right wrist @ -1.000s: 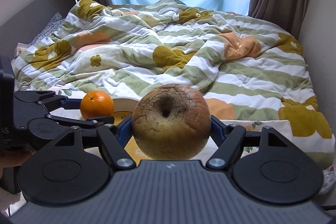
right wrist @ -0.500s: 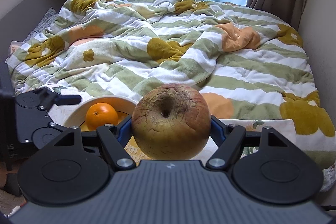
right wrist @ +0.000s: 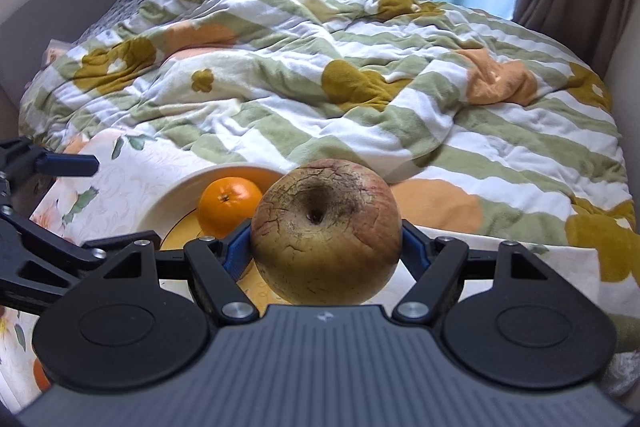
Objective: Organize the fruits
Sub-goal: 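Carry the orange and apple to the white bowl and lower them in, then open both tools and withdraw them from the bowl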
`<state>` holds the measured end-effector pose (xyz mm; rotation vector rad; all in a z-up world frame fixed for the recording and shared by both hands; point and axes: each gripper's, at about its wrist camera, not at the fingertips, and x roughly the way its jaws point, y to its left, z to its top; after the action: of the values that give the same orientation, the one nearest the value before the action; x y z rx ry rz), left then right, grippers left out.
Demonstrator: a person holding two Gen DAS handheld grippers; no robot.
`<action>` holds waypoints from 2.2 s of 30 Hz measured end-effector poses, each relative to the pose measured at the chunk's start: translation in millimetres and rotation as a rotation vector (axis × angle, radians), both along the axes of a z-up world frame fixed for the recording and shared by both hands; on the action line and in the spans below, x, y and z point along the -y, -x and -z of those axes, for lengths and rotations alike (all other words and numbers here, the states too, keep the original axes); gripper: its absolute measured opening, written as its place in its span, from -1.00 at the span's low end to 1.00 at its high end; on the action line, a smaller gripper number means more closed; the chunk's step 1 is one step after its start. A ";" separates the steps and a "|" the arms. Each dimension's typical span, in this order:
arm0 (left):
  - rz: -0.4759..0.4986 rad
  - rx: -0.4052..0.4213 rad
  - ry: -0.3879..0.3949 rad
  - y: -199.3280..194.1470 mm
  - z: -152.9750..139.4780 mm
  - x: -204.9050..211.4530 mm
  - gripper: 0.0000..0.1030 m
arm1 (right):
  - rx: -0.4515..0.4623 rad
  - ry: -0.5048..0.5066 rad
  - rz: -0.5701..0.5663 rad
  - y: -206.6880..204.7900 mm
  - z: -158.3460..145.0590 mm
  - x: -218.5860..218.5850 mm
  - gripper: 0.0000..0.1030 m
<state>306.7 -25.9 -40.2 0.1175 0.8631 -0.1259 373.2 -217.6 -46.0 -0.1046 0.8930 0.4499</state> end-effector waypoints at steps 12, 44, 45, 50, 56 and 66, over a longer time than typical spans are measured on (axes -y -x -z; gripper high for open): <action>-0.079 -0.023 0.024 30.0 -2.6 -22.1 0.96 | -0.022 0.071 -0.083 4.6 42.8 -37.5 0.73; -0.103 0.115 0.035 123.8 -57.2 -13.8 0.96 | 0.126 0.038 0.046 87.3 -40.7 0.9 1.00; -0.103 0.123 0.035 128.9 -59.8 -12.0 0.96 | 0.129 0.035 0.054 93.6 -45.3 4.7 1.00; -0.095 0.156 0.047 156.1 -72.4 -1.6 0.96 | 0.152 0.026 0.087 127.9 -65.5 23.7 1.00; -0.088 0.184 0.038 190.6 -79.7 16.3 0.96 | 0.173 0.026 0.133 174.5 -79.8 48.0 1.00; -0.041 0.158 0.043 230.7 -69.9 45.4 0.96 | 0.186 0.034 0.196 246.0 -79.3 95.2 1.00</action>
<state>76.0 -71.3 29.7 0.0688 0.7040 -0.0951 127.2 -312.9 33.3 -0.0872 0.7197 0.2381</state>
